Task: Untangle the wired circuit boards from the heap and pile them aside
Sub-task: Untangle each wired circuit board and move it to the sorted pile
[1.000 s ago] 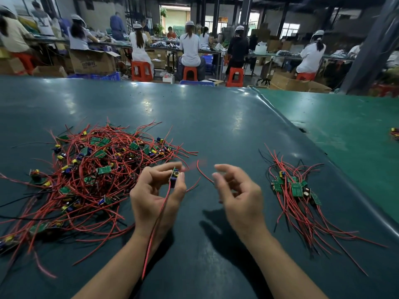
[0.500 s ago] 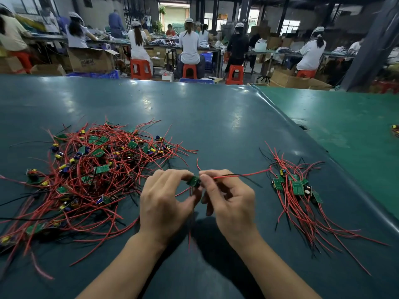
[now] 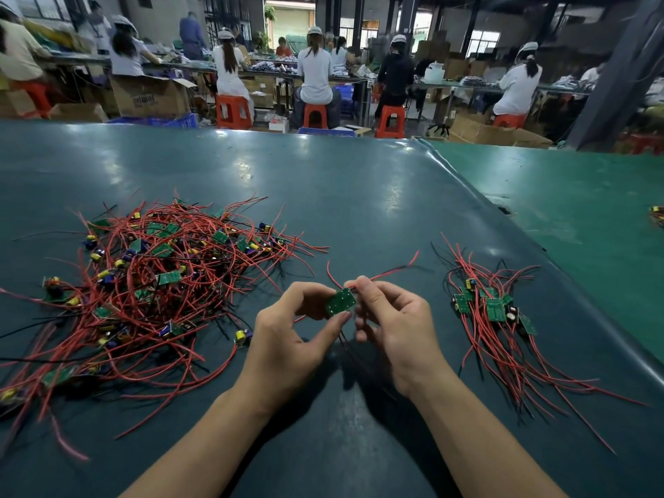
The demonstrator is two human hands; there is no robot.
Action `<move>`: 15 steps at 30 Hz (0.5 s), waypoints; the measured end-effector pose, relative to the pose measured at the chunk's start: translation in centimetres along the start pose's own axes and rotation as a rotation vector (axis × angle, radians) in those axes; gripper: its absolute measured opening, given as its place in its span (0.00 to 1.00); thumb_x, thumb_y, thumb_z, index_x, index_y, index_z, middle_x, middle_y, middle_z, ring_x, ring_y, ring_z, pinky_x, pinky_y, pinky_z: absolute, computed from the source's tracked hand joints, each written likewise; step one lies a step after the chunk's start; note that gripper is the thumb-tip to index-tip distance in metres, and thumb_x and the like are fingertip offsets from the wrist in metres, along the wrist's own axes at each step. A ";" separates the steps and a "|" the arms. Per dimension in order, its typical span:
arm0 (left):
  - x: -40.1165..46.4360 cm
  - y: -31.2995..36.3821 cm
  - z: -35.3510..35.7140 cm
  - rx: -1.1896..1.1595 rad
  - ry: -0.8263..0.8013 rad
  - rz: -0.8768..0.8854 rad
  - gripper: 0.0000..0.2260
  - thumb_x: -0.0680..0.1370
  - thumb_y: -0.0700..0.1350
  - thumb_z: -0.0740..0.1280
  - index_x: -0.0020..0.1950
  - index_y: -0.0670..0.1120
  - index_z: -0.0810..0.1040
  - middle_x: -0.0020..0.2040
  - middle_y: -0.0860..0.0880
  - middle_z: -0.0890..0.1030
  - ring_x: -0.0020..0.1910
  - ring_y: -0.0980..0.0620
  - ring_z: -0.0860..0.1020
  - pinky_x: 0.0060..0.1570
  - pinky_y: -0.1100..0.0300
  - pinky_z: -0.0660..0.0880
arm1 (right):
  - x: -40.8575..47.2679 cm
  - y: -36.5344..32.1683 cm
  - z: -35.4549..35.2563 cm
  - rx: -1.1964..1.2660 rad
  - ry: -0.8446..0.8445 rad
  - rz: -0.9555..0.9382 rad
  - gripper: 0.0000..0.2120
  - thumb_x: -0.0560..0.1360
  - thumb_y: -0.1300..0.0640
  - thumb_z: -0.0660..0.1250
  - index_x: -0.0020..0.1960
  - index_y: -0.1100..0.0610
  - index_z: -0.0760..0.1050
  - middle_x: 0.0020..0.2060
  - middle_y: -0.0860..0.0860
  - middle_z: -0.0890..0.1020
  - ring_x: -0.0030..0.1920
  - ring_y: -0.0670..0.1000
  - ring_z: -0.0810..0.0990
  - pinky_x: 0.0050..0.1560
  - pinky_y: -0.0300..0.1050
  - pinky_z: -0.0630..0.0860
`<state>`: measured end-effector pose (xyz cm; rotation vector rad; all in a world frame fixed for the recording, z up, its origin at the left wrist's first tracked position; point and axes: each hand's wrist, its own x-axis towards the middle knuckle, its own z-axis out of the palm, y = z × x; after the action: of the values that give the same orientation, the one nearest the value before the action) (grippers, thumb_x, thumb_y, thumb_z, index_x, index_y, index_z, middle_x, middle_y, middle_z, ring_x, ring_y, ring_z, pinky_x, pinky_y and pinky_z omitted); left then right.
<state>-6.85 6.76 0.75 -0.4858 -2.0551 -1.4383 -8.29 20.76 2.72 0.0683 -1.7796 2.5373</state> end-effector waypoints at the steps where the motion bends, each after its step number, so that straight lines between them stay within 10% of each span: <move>1: -0.1 -0.1 0.1 -0.031 -0.024 -0.021 0.12 0.71 0.43 0.76 0.52 0.45 0.79 0.44 0.55 0.83 0.43 0.53 0.82 0.46 0.60 0.79 | 0.0 0.0 -0.1 0.008 0.003 0.008 0.08 0.76 0.60 0.68 0.41 0.62 0.83 0.30 0.55 0.75 0.27 0.46 0.71 0.22 0.37 0.68; 15: -0.4 1.2 0.5 -0.459 -0.269 -0.347 0.11 0.66 0.42 0.76 0.43 0.42 0.78 0.28 0.50 0.79 0.25 0.57 0.76 0.27 0.67 0.71 | 2.3 -1.0 -3.0 0.053 0.326 -0.111 0.15 0.76 0.64 0.69 0.31 0.58 0.82 0.27 0.51 0.77 0.22 0.44 0.68 0.20 0.35 0.62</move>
<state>-5.93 7.63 1.26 -0.5458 -2.0808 -2.1791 -10.53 23.98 2.81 -0.2259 -1.5425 2.3549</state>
